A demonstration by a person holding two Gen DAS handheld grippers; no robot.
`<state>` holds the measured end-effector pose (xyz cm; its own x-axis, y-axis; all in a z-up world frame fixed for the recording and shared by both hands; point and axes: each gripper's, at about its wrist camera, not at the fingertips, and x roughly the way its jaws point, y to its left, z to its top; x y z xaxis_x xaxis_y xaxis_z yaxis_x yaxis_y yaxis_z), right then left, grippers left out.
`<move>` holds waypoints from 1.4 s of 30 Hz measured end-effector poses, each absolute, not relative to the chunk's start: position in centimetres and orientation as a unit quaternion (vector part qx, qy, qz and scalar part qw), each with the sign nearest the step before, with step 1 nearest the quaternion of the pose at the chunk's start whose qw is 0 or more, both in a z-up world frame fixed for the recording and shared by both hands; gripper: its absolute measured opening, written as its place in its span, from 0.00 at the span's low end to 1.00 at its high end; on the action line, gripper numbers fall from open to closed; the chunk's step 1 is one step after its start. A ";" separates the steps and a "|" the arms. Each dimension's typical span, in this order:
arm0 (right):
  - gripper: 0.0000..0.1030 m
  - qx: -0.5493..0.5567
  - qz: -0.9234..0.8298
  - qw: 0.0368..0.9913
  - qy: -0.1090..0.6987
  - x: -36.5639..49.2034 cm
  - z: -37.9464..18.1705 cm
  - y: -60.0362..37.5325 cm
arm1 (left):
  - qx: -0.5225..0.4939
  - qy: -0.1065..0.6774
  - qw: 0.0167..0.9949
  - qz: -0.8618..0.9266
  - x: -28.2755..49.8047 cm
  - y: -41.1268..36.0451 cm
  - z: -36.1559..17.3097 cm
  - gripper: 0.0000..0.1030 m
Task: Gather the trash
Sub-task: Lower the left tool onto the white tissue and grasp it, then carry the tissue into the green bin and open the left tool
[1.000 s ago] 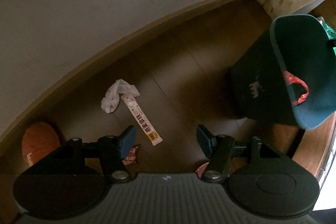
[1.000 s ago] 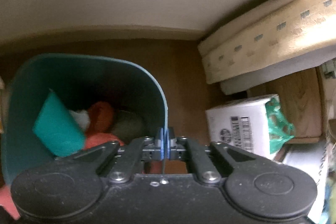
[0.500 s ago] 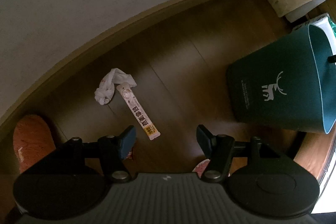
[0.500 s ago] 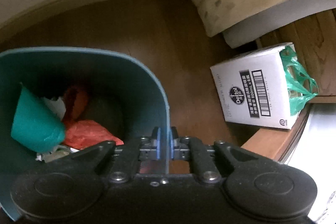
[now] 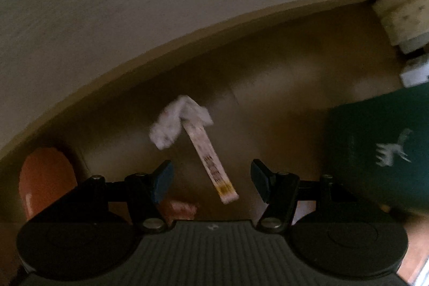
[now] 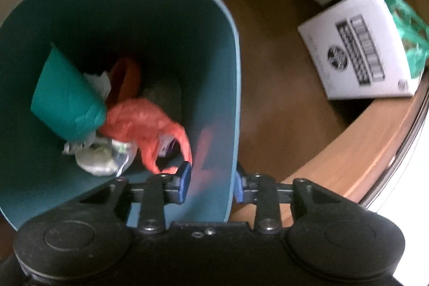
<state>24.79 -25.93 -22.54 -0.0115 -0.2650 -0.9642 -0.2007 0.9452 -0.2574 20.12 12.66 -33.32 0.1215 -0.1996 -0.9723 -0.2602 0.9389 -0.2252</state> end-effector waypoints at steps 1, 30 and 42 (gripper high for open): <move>0.25 -0.167 -0.029 0.686 0.708 24.6 -22.6 -26.0 | -0.167 0.663 0.729 0.024 20.7 12.8 -34.3 0.61; 0.04 -0.186 0.002 0.745 0.641 24.3 -19.6 -16.6 | -0.163 0.690 0.700 0.082 21.6 16.1 -40.8 0.20; 0.02 -0.252 0.013 0.772 0.584 21.6 -18.6 -11.3 | -0.178 0.642 0.745 0.044 16.5 14.7 -23.2 0.20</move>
